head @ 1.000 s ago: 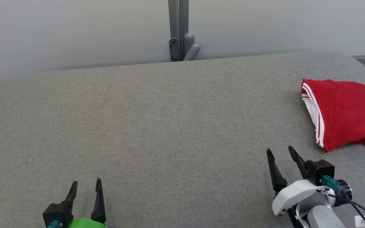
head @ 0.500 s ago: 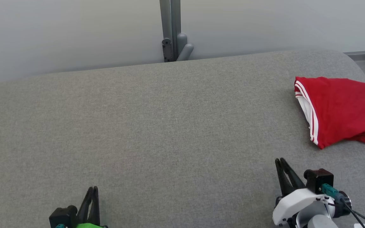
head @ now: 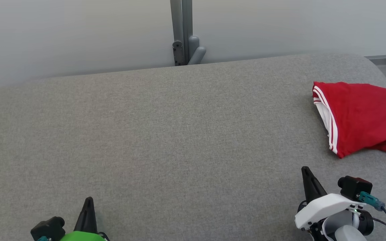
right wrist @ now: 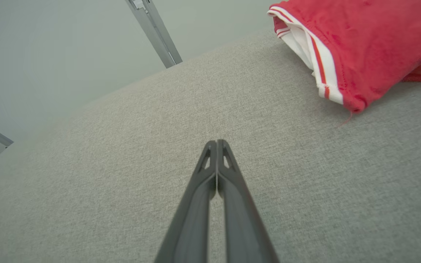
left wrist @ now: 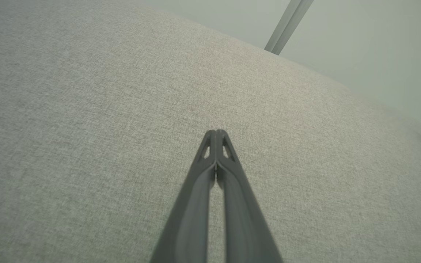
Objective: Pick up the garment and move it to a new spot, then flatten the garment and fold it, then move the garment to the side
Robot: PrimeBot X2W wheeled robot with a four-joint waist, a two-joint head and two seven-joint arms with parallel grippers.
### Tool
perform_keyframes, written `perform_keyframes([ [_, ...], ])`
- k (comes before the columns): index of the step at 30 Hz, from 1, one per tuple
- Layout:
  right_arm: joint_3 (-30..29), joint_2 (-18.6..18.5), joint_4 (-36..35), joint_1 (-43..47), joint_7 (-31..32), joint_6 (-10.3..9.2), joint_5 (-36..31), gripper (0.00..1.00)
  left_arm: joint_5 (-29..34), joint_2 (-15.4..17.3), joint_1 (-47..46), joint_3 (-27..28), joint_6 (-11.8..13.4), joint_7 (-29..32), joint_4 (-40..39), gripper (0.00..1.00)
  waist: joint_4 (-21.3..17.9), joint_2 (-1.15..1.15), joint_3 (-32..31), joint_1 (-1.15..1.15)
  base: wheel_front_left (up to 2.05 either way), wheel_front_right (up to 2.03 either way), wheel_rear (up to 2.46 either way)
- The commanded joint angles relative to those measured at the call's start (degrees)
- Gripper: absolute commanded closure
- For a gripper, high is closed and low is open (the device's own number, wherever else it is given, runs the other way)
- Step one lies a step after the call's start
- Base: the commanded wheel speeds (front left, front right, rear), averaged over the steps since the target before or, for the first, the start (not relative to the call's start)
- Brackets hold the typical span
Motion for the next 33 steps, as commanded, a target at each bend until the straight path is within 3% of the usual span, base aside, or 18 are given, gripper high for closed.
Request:
perform_keyframes([
  [1,-0.4,-0.2,-1.6,-0.8,0.7,0.00,3.2,1.00,-3.0,0.2,-1.5,0.4,-0.3,0.6,-1.4,1.00,0.0,0.00,0.0,0.00,0.00,0.00,0.00],
  [33,-3.4,-0.3,-6.1,-0.6,7.4,-0.01,29.4,1.00,-28.5,0.3,-3.9,3.0,-1.2,7.2,-5.0,1.00,0.7,0.00,-0.2,0.00,0.00,0.00,0.00],
])
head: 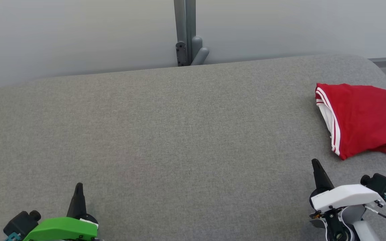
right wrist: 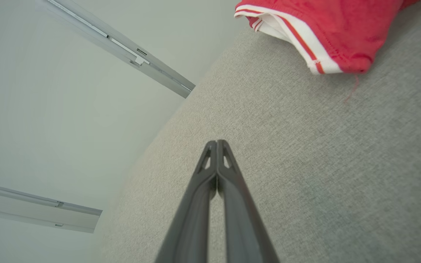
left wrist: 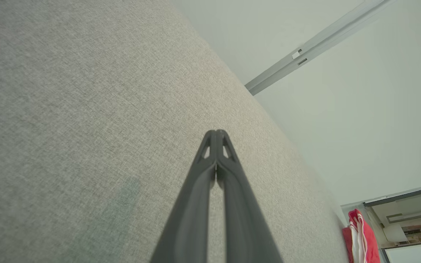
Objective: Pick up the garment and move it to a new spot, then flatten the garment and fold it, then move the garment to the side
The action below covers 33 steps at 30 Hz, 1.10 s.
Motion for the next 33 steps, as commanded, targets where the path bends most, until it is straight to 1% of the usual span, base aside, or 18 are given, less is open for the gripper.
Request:
perform_keyframes([
  [1,-0.4,-0.3,-1.1,-0.6,0.4,0.00,1.9,1.00,-1.9,0.3,-1.5,0.6,-0.2,0.4,-1.1,1.00,0.0,0.00,0.0,0.00,0.00,0.00,0.00],
  [22,-2.0,-0.4,-3.4,-0.5,3.9,0.00,15.3,1.00,-15.1,0.4,-2.7,1.9,-0.7,3.9,-2.8,1.00,0.5,0.00,-0.2,0.00,0.00,0.00,0.00],
  [33,-2.6,-0.4,-4.3,-0.5,5.4,0.00,20.9,1.00,-20.4,0.4,-3.2,2.5,-0.9,5.3,-3.4,1.00,0.7,0.00,-0.2,0.00,0.00,0.00,0.00],
])
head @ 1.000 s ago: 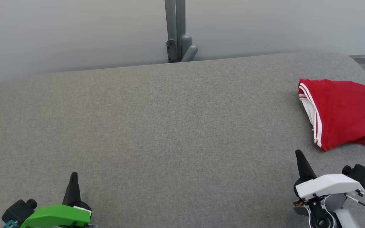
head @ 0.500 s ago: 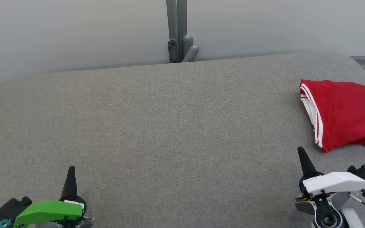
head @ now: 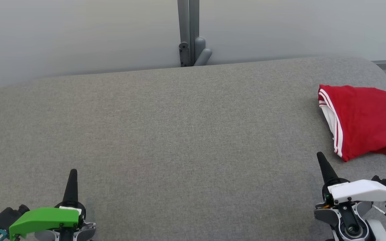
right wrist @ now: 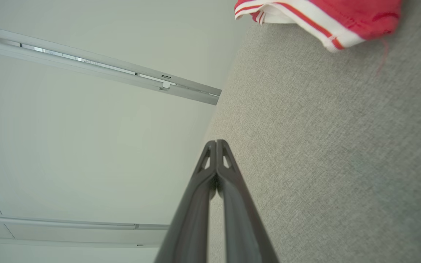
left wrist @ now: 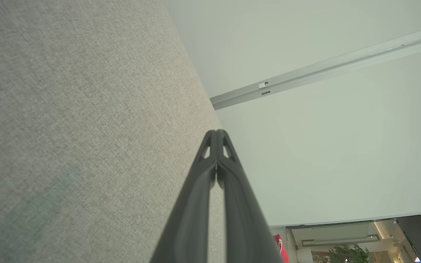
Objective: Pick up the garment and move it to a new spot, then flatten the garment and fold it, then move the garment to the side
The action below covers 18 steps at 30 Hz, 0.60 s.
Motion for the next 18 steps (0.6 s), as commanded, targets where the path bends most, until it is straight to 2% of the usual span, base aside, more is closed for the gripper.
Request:
perform_keyframes([
  [1,-0.2,-0.3,-0.7,-0.4,0.3,0.03,1.2,1.00,-1.2,0.4,-1.0,0.4,-0.3,0.3,-0.5,1.00,0.0,0.00,0.0,0.00,0.00,0.00,0.00],
  [18,-1.2,-0.4,-2.1,-0.3,2.6,0.02,9.5,1.00,-9.4,0.4,-1.8,1.2,-0.6,2.5,-1.6,1.00,0.4,0.00,-0.1,0.00,0.00,0.00,0.00],
])
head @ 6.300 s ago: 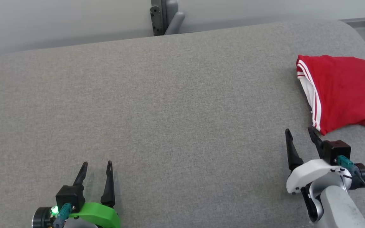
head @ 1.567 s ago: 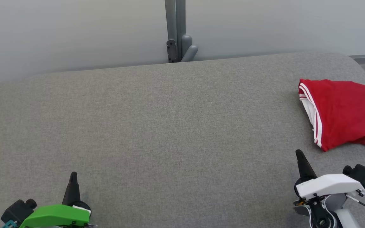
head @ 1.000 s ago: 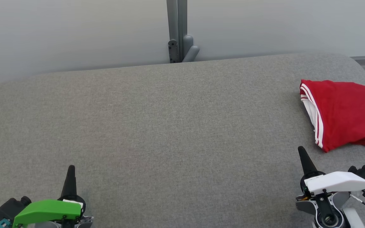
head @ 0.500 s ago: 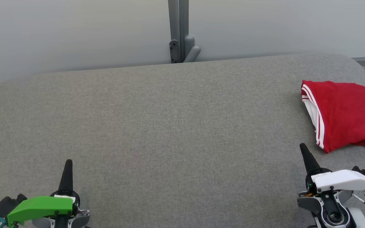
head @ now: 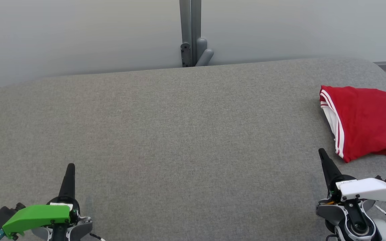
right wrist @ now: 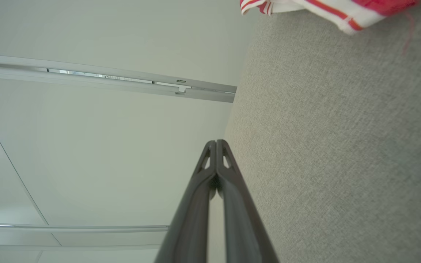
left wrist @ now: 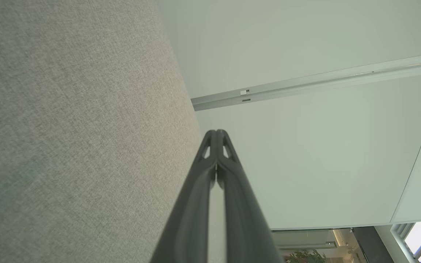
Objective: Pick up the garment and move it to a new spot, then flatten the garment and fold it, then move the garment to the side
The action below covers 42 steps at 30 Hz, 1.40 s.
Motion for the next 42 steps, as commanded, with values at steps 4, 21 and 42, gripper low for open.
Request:
perform_keyframes([
  [4,-0.5,-0.3,-0.9,-0.3,0.8,0.02,2.9,1.00,-2.9,0.4,-1.3,0.5,-0.3,0.7,-0.6,1.00,0.1,0.00,0.0,0.00,0.00,0.00,0.00],
  [21,-1.3,-0.4,-2.1,-0.2,2.7,0.02,9.9,1.00,-9.7,0.4,-1.9,1.2,-0.7,2.6,-1.6,1.00,0.5,0.00,-0.2,0.00,0.00,0.00,0.00],
  [42,-1.5,-0.4,-2.4,-0.1,3.2,0.02,12.1,1.00,-11.8,0.4,-1.9,1.4,-0.6,3.1,-1.8,1.00,0.6,0.00,-0.2,0.00,0.00,0.00,0.00],
])
